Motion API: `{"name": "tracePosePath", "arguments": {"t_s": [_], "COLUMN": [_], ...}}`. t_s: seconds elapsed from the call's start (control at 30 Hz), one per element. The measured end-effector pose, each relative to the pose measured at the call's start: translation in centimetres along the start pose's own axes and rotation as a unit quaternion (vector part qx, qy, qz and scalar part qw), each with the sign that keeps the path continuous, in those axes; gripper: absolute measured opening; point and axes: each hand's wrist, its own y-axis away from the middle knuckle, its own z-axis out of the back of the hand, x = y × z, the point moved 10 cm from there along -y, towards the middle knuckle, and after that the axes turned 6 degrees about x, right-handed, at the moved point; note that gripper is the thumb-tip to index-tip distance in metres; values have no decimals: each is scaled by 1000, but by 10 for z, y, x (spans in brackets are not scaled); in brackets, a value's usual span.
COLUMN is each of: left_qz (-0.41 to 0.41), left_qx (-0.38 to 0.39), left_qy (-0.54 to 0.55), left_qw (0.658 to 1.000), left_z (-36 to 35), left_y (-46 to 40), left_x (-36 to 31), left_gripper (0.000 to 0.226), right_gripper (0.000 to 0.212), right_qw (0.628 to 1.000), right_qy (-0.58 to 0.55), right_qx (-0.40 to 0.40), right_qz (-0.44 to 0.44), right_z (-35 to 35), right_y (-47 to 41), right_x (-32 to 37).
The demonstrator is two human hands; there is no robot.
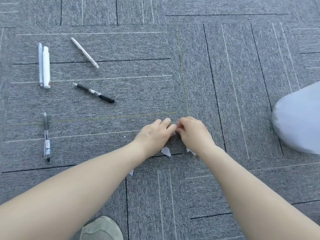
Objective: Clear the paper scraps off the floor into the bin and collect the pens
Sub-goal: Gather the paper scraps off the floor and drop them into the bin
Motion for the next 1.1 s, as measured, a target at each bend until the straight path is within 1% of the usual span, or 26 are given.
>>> {"name": "tracePosePath", "arguments": {"t_s": [0.03,0.07,0.1,0.13,0.2,0.23,0.27,0.3,0.33,0.37,0.4,0.43,0.47,0.5,0.53,0.6,0.63,0.67,0.7,0.77,0.83,0.87,0.9,0.93,1.0,1.1], "left_qz": [-21,-34,-30,-18,31,78,136,184,218,235,242,243,247,255,267,296,305,306,299,280,270,268,269,266,235,169], "left_qx": [1,7,15,19,3,-12,-27,-39,-47,-54,-60,-66,-70,-75,-80,-84,-83,-82,-80,-70,-60,-57,-49,-40,-21,13], "left_qy": [2,7,21,42,105,158,224,295,360,404,422,420,409,394,379,362,360,358,353,331,323,325,324,313,259,176], "left_qw": [1000,999,999,999,994,984,965,937,906,882,872,872,876,880,883,880,878,878,883,898,905,905,906,911,937,970], "left_z": [-1,-2,-4,-6,-3,1,4,4,3,1,2,2,2,3,3,4,3,3,3,3,1,1,0,0,2,0], "left_y": [0,0,1,1,4,8,14,20,28,35,40,45,48,52,54,62,66,70,72,76,77,76,75,73,63,48], "left_x": [-1,-1,3,9,20,28,38,46,50,53,54,57,60,64,70,78,80,81,80,76,72,71,69,68,60,45], "left_gripper": [26,22,20,20,13,7,4,6,8,9,14,20,26,29,31,32,33,32,30,26,19,19,23,29,32,20], "right_gripper": [6,8,9,10,9,7,5,8,12,17,24,27,28,26,22,14,10,10,15,20,17,15,12,12,16,19], "right_qw": [998,986,956,908,792,743,711,693,686,686,693,713,746,792,843,937,968,986,995,998,996,995,995,995,998,985], "right_qy": [-59,-156,-278,-398,-588,-648,-685,-705,-714,-715,-709,-690,-653,-597,-524,-334,-234,-147,-76,7,45,58,63,59,-10,-167], "right_qx": [-2,-4,-7,-12,-25,-28,-27,-23,-18,-12,-6,2,12,24,36,46,47,50,55,66,74,74,74,74,53,5], "right_qz": [-26,-61,-98,-129,-160,-162,-157,-149,-140,-132,-127,-126,-127,-125,-119,-93,-76,-60,-44,-14,4,14,25,32,19,-38], "right_z": [2,3,3,1,-4,-7,-8,-8,-7,-7,-6,-6,-5,-5,-6,-8,-10,-13,-18,-28,-33,-35,-36,-36,-31,-18], "right_y": [0,3,7,12,23,26,27,27,27,26,26,26,26,25,23,19,18,17,17,15,12,11,10,10,11,15], "right_x": [-7,-17,-28,-38,-48,-50,-49,-48,-45,-42,-39,-36,-31,-26,-20,-5,2,10,17,29,37,40,44,45,40,14]}}
